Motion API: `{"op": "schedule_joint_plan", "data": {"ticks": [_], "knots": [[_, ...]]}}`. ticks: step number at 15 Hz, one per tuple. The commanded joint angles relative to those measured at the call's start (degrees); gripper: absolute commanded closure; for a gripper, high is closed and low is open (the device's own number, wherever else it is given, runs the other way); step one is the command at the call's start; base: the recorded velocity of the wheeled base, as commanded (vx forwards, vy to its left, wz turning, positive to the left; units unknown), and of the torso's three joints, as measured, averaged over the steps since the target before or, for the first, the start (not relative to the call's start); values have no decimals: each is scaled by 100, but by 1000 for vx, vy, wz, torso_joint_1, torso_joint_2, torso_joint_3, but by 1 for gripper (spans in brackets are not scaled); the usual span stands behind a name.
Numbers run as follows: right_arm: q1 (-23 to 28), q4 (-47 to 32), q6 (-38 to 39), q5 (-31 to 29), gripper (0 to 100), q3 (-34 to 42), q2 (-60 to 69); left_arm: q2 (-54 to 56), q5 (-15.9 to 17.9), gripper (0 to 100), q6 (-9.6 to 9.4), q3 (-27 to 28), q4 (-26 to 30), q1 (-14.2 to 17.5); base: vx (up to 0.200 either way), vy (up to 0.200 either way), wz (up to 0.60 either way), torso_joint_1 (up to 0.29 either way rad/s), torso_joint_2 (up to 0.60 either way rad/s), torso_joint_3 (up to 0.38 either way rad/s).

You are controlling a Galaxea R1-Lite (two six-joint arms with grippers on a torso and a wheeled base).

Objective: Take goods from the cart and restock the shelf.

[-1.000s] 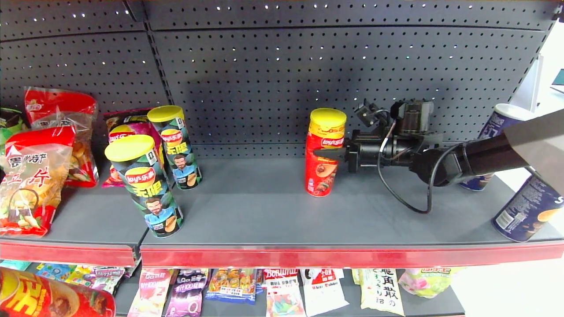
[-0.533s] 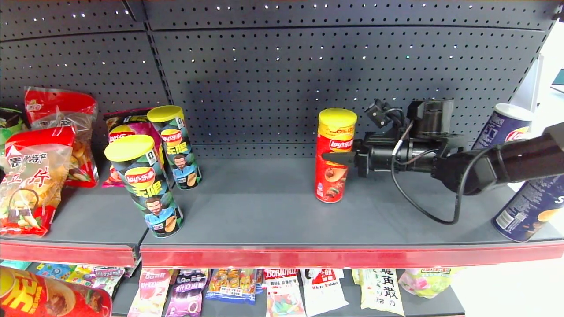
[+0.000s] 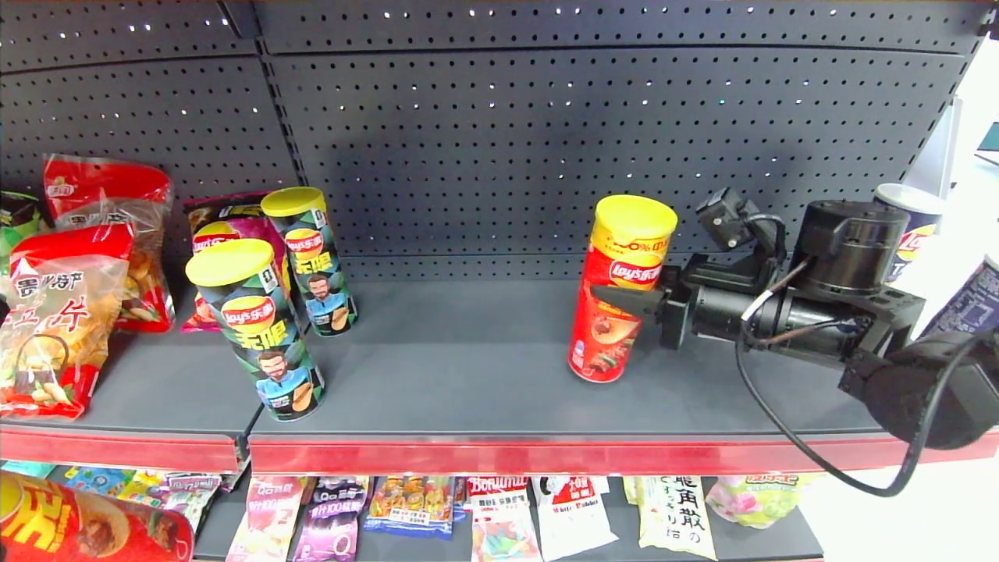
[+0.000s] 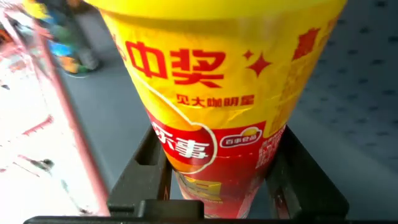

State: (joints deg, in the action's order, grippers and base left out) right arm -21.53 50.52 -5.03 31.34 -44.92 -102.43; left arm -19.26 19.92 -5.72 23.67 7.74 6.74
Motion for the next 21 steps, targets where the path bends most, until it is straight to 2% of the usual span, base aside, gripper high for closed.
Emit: {"op": "schedule_joint_plan", "data": {"ticks": [1, 21], "knots": [[-124, 20, 2, -5, 100, 344, 302, 1, -6, 100, 0, 6, -1, 3, 0, 0, 0, 0, 0, 0], [-264, 20, -296, 487, 100, 836, 223, 1, 12, 100, 0, 6, -1, 3, 0, 0, 0, 0, 0, 0]]}}
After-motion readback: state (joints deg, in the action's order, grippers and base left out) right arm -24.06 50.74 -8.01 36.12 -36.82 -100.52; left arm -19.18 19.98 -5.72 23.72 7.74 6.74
